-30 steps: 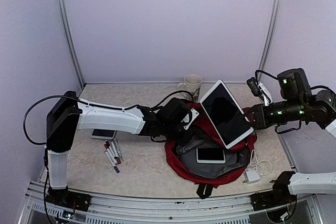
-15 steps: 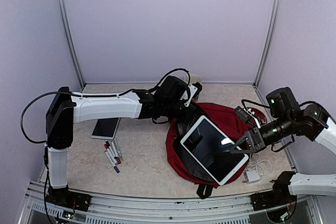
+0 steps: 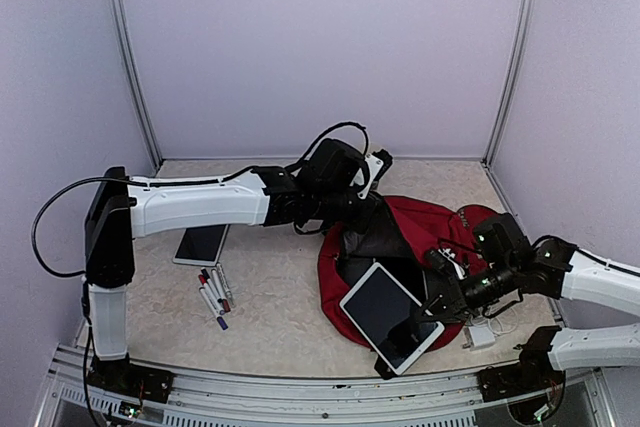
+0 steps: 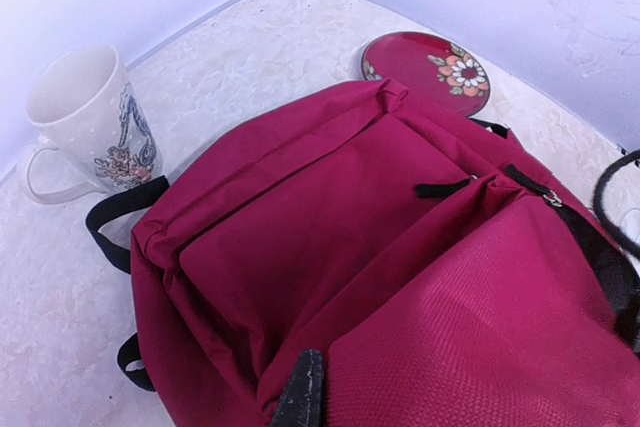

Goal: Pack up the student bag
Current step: Place the pen in the largest pocket of the bag.

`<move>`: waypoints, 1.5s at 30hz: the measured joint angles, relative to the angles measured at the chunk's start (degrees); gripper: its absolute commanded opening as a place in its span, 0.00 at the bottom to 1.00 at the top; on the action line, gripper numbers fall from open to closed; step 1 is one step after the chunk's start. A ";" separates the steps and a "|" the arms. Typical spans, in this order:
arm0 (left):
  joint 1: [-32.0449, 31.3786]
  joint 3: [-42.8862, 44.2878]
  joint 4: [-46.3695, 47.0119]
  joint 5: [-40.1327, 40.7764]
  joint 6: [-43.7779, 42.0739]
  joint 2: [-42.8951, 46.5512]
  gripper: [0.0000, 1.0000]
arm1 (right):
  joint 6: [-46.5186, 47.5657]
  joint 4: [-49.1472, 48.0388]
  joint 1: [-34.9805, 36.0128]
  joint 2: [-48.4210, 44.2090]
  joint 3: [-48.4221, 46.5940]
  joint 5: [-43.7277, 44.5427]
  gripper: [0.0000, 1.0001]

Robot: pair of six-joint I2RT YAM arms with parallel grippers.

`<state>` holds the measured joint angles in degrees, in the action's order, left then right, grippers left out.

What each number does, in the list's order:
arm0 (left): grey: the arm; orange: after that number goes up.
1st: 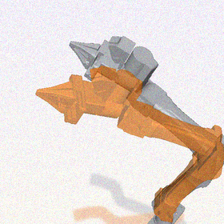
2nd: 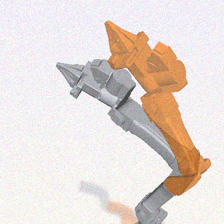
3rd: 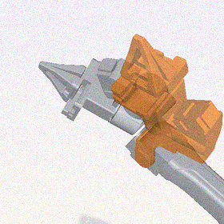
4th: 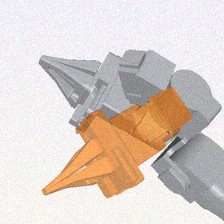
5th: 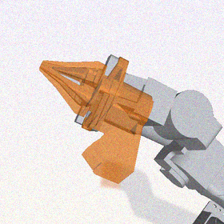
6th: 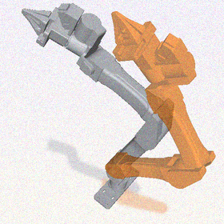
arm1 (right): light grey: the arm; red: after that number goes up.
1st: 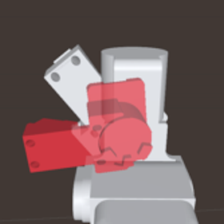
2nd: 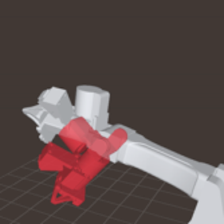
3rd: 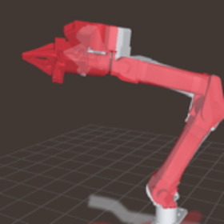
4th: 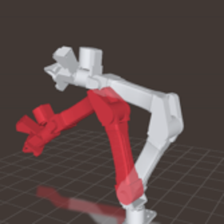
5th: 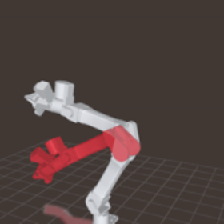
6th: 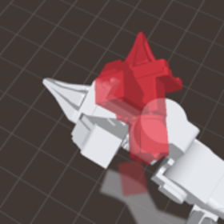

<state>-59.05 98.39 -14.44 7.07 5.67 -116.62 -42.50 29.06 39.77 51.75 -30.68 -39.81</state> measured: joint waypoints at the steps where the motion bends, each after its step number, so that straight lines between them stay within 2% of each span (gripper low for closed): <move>1: -0.57 -0.09 -0.17 0.46 -0.11 0.55 0.05 | -1.38 -2.47 0.02 0.33 1.18 0.74 0.00; 9: -5.60 -1.46 -0.83 4.70 -1.73 5.60 0.06 | -7.82 -15.45 -0.68 7.39 4.24 5.73 0.00; 21: -8.48 -3.56 -0.94 8.63 -3.74 8.37 0.08 | -16.94 -20.17 -6.75 0.52 8.35 16.65 0.00; 27: -9.86 -3.48 -0.96 8.59 -4.57 8.35 0.08 | -19.80 -27.30 -6.82 4.28 9.44 19.80 0.00; 28: -10.14 -3.32 -1.03 8.55 -4.66 8.33 0.08 | -20.04 -28.81 -6.88 5.62 9.42 20.04 0.03; 33: -10.95 -2.36 -1.01 8.31 -4.81 8.11 0.09 | -20.70 -32.35 -6.99 10.58 8.46 22.77 0.36; 36: -10.97 -2.34 -1.03 8.31 -4.90 8.09 0.09 | -20.33 -32.04 -7.28 10.73 8.44 26.32 0.47; 39: -10.97 -2.34 -1.03 8.39 -4.92 8.02 0.09 | -19.63 -30.10 -7.32 8.96 8.22 29.00 0.51; 45: -10.91 -2.34 -1.01 8.41 -4.87 6.99 0.09 | -17.09 -21.66 -7.32 -0.28 5.40 32.61 0.53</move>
<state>-69.95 96.05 -15.44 15.49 0.80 -109.62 -59.59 7.40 32.45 51.46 -25.28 -7.20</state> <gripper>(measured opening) 0.087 0.530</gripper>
